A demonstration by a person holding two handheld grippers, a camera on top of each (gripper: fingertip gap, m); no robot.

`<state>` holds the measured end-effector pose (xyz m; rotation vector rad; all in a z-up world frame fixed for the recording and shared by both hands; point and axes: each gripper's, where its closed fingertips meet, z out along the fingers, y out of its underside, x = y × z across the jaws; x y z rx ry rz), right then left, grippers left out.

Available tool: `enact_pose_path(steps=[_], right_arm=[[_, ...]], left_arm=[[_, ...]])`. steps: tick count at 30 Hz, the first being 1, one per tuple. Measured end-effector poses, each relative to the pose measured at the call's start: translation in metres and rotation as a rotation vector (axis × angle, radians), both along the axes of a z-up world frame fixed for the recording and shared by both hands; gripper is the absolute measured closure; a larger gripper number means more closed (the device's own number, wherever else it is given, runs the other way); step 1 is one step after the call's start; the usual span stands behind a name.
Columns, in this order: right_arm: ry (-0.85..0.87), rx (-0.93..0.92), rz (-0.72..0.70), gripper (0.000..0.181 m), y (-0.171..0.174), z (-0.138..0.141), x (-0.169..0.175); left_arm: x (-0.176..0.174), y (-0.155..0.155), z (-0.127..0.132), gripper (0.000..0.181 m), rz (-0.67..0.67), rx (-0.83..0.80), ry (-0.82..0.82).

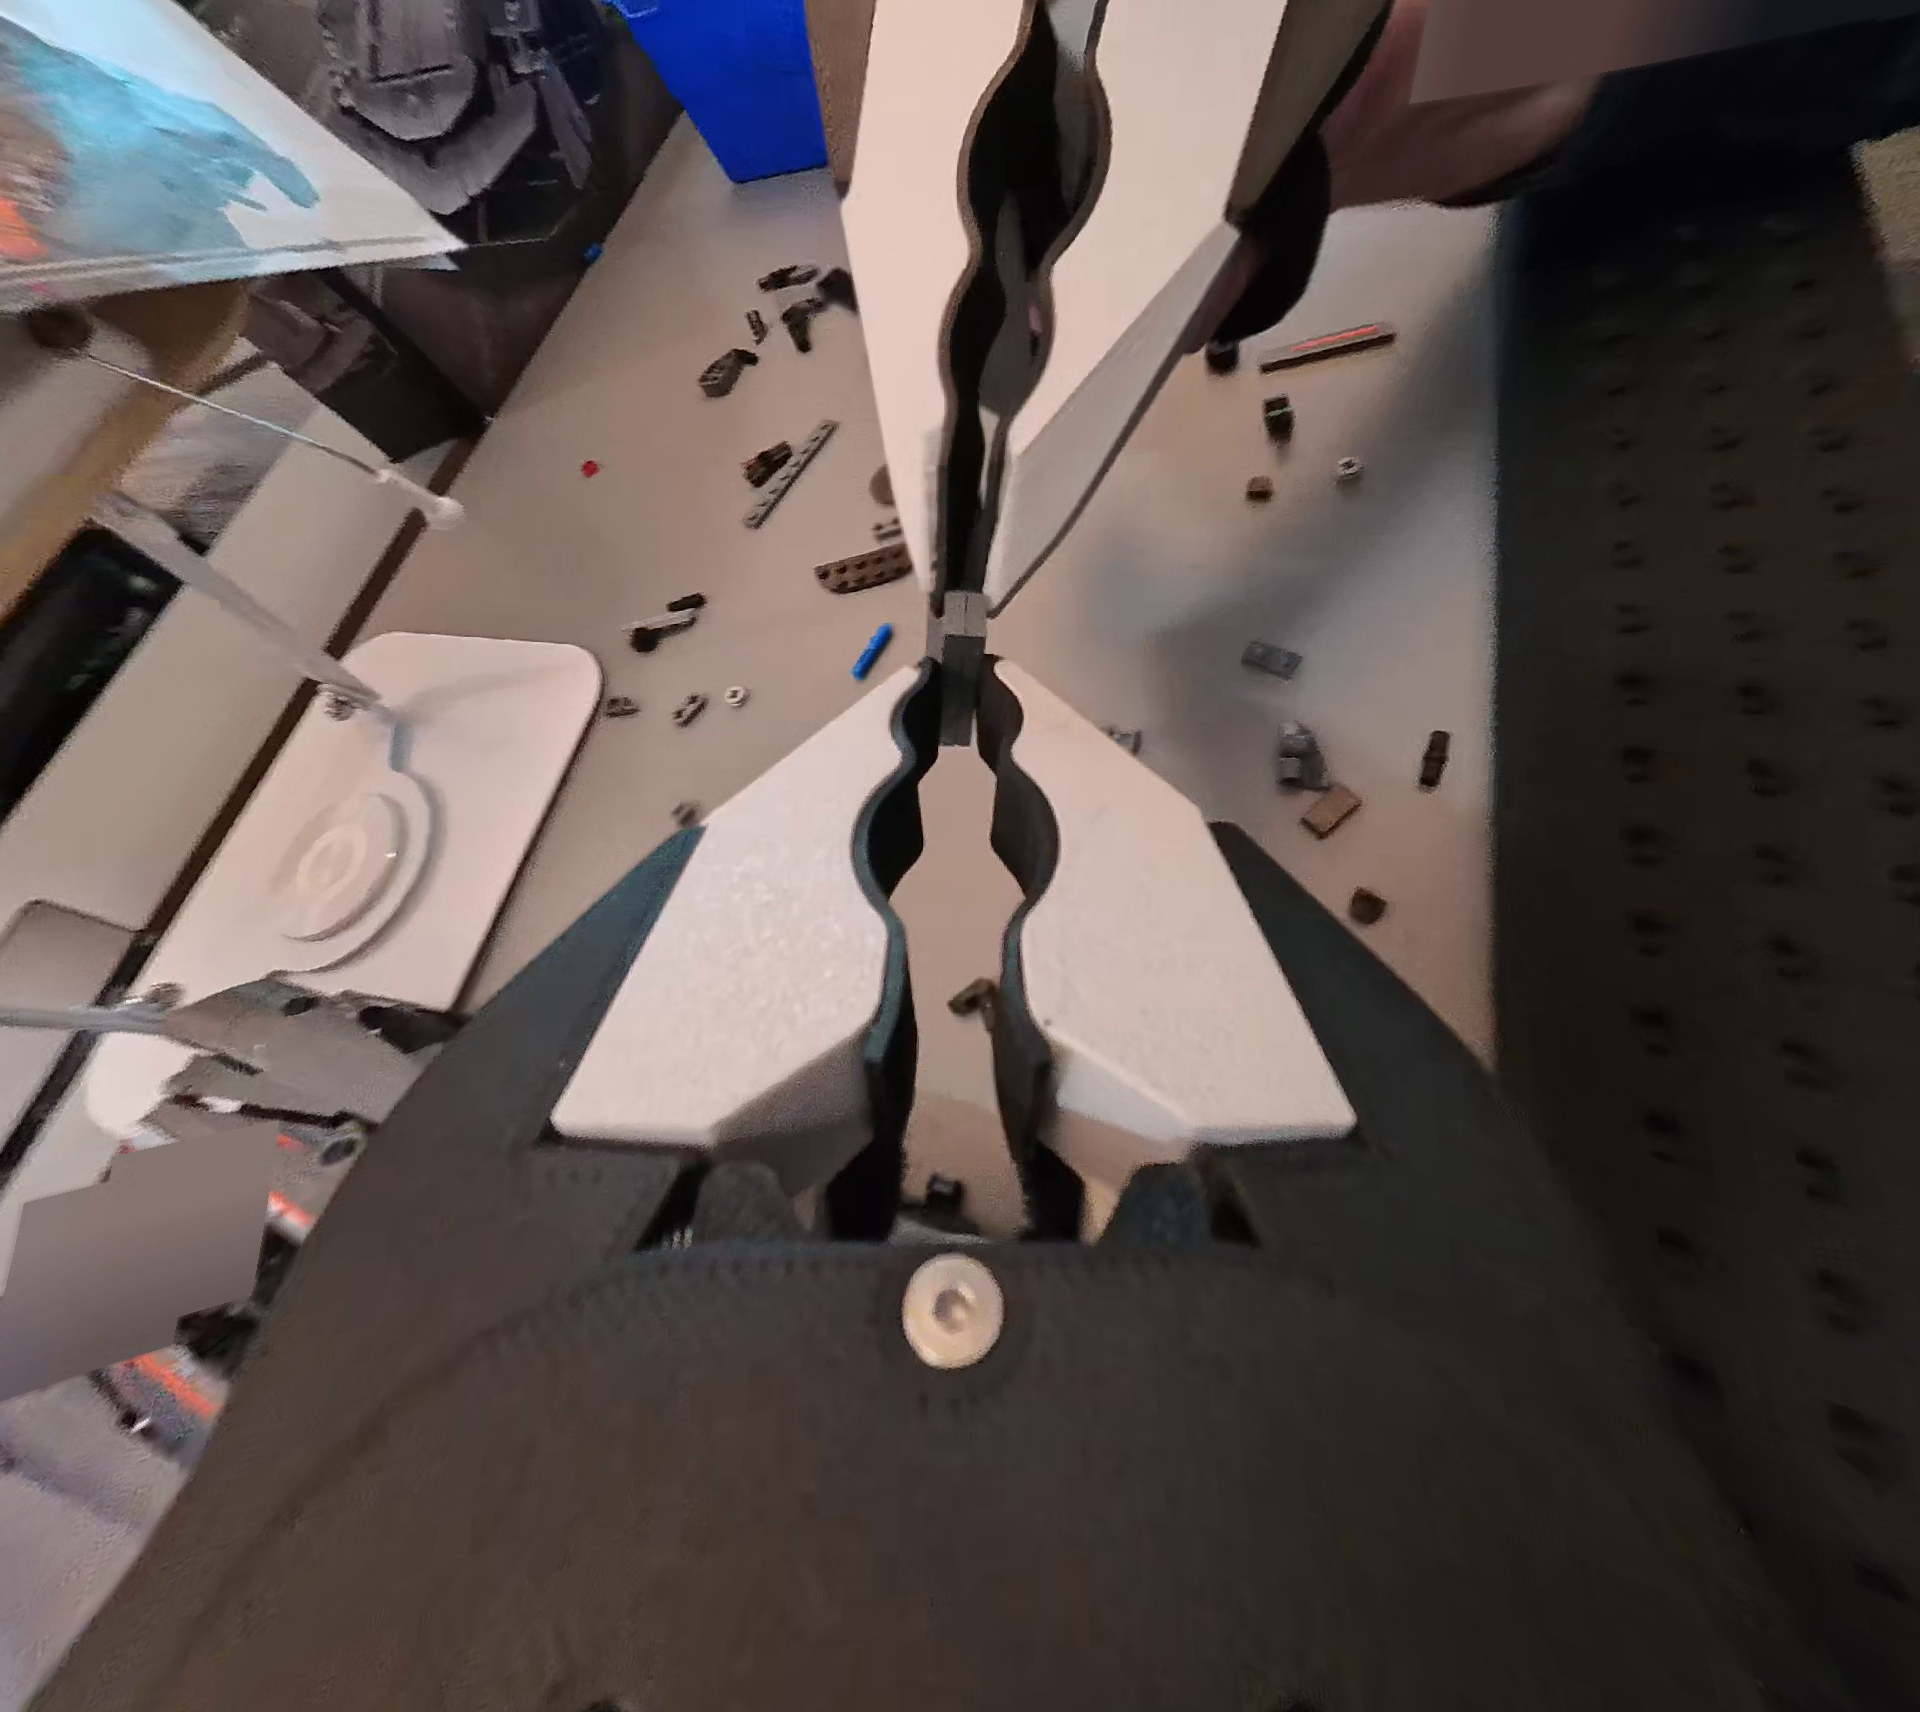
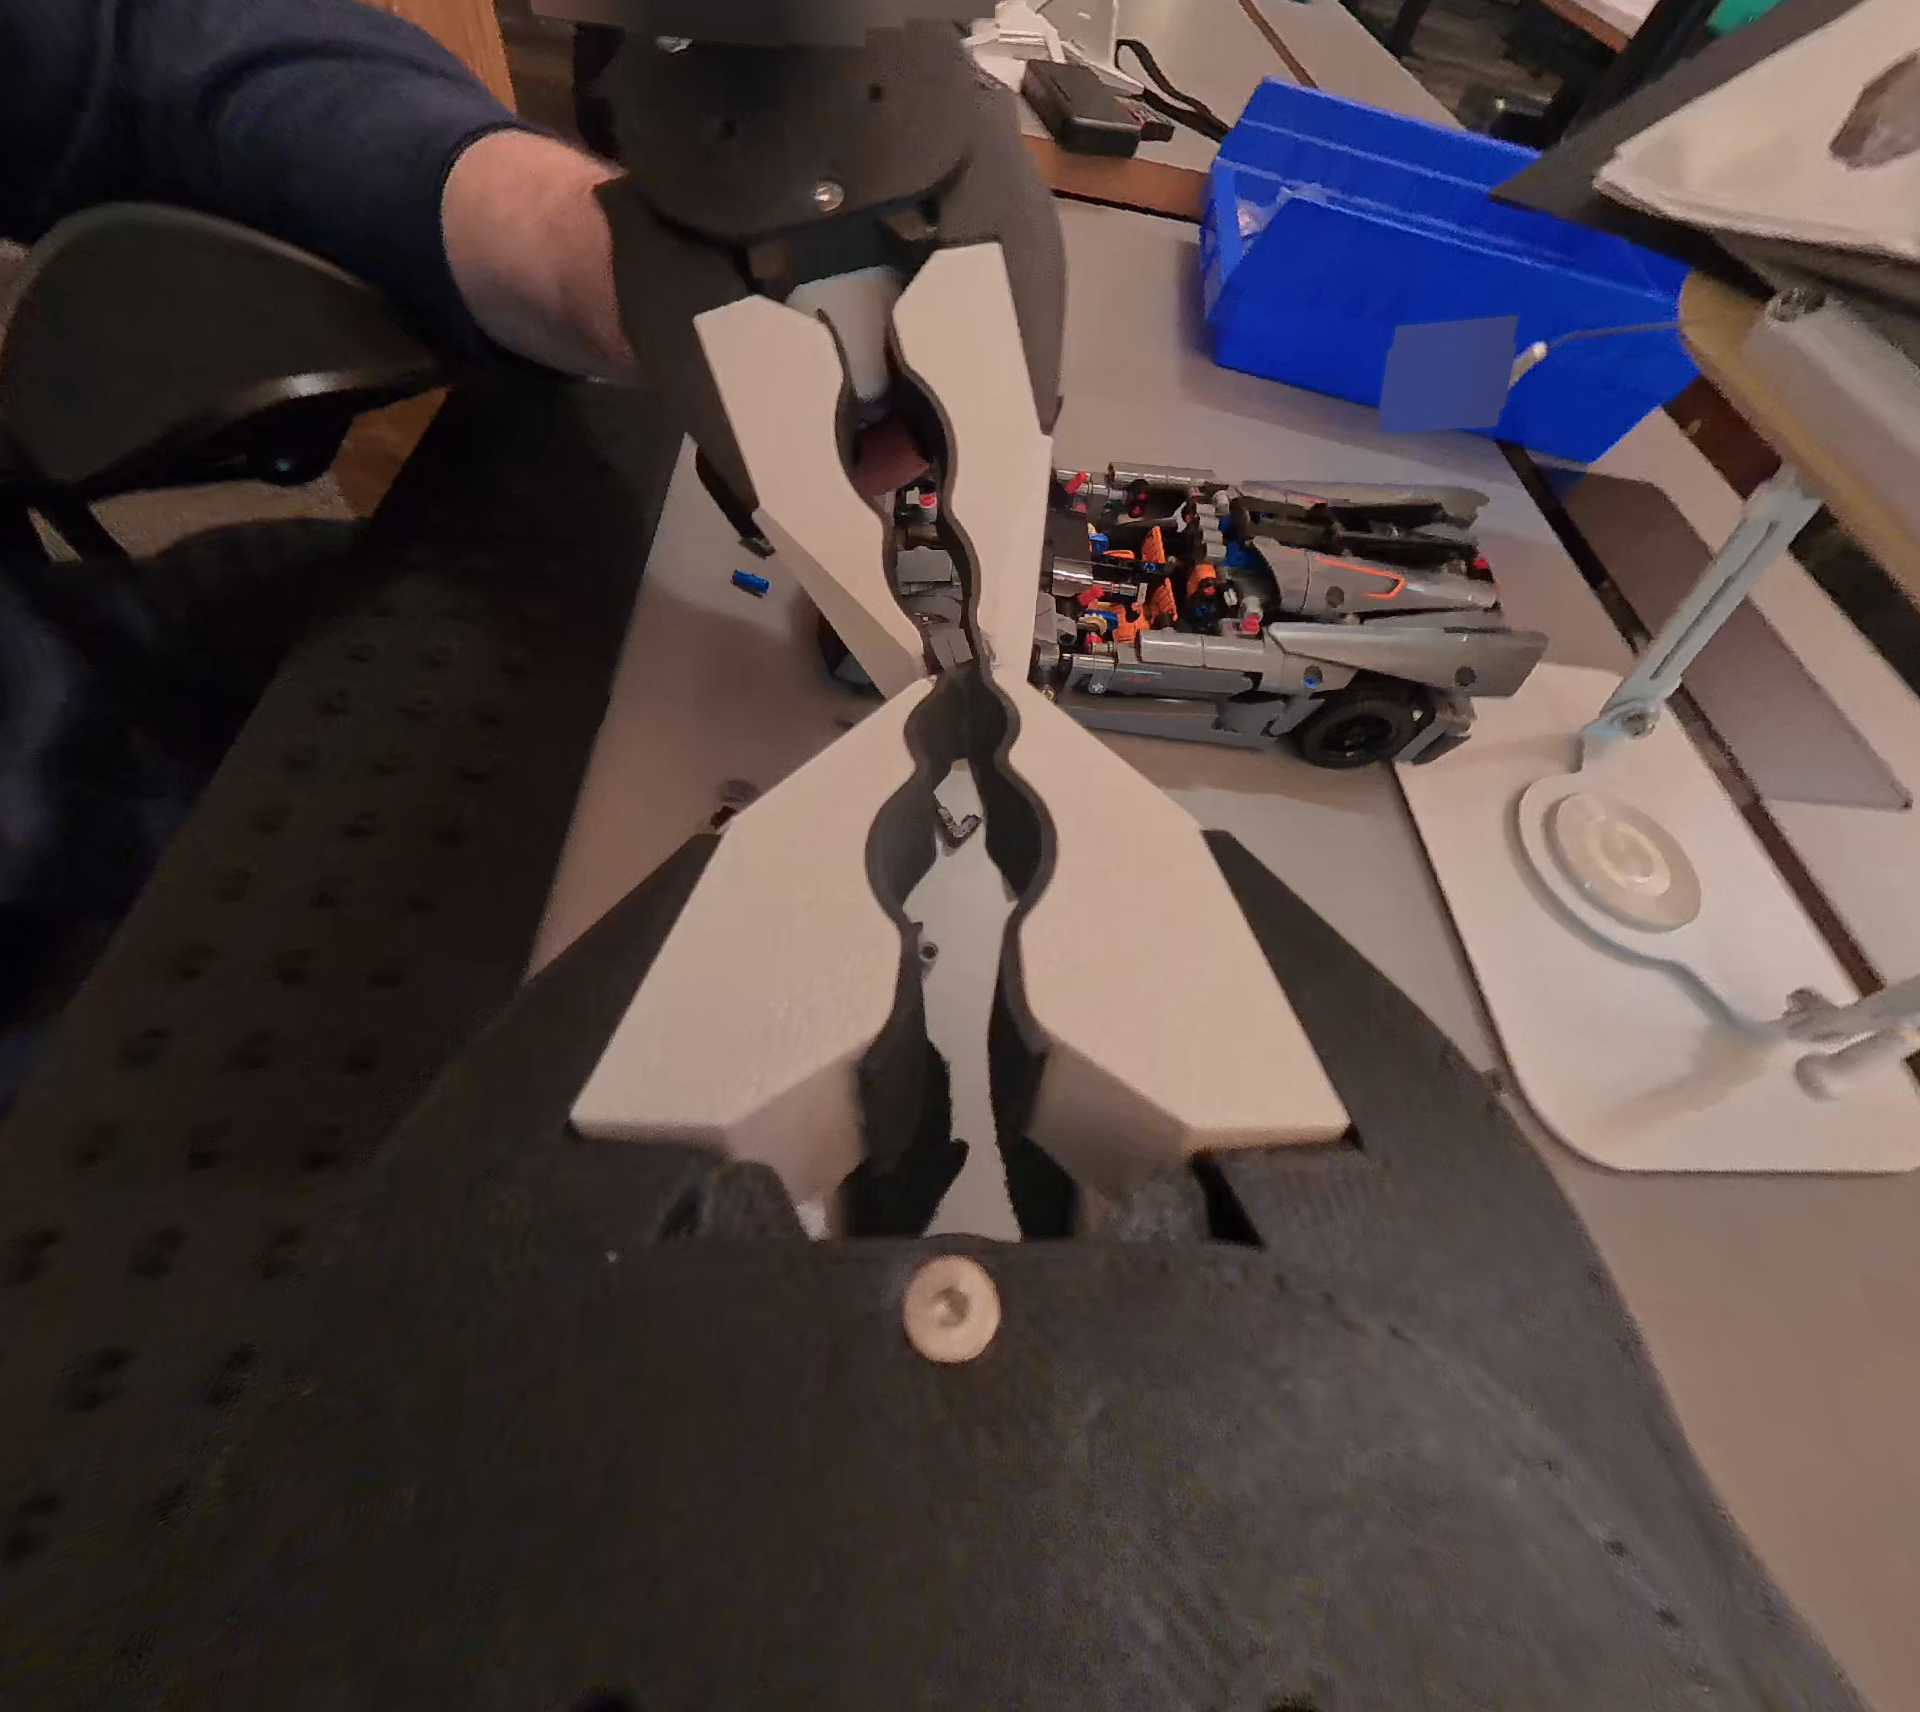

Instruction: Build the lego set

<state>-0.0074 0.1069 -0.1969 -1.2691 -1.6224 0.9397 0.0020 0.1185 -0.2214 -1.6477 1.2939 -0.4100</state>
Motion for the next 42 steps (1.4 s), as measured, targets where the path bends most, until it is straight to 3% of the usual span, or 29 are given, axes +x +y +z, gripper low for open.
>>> enact_pose_path(steps=[7,13,16,21,28,31,39,42], right_arm=[[-0.011,0.120,0.049,0.181,-0.005,-0.003,0.002],[-0.006,0.086,0.023,0.181,-0.001,-0.002,0.001],[-0.012,0.070,0.015,0.181,-0.001,-0.001,0.000],[-0.017,-0.210,0.055,0.181,0.001,-0.004,0.000],[-0.020,-0.425,0.110,0.181,0.000,-0.006,0.001],[-0.046,-0.357,0.086,0.181,0.002,-0.010,0.001],[-0.157,0.059,-0.088,0.181,0.010,-0.017,-0.003],[-0.151,0.051,-0.105,0.181,0.011,-0.015,-0.004]], left_arm=[[0.004,-0.008,-0.004,0.177,-0.059,-0.143,-0.073],[0.003,-0.005,-0.003,0.178,-0.031,-0.119,-0.062],[0.003,-0.006,-0.002,0.177,-0.044,-0.184,-0.112],[0.004,-0.007,-0.005,0.178,-0.065,-0.293,-0.169],[0.005,-0.010,-0.007,0.177,-0.089,-0.370,-0.202],[0.005,-0.008,-0.011,0.177,-0.070,-0.367,-0.185],[-0.001,0.001,-0.017,0.178,0.002,-0.307,-0.117],[-0.002,0.003,-0.015,0.177,0.016,-0.289,-0.109]])
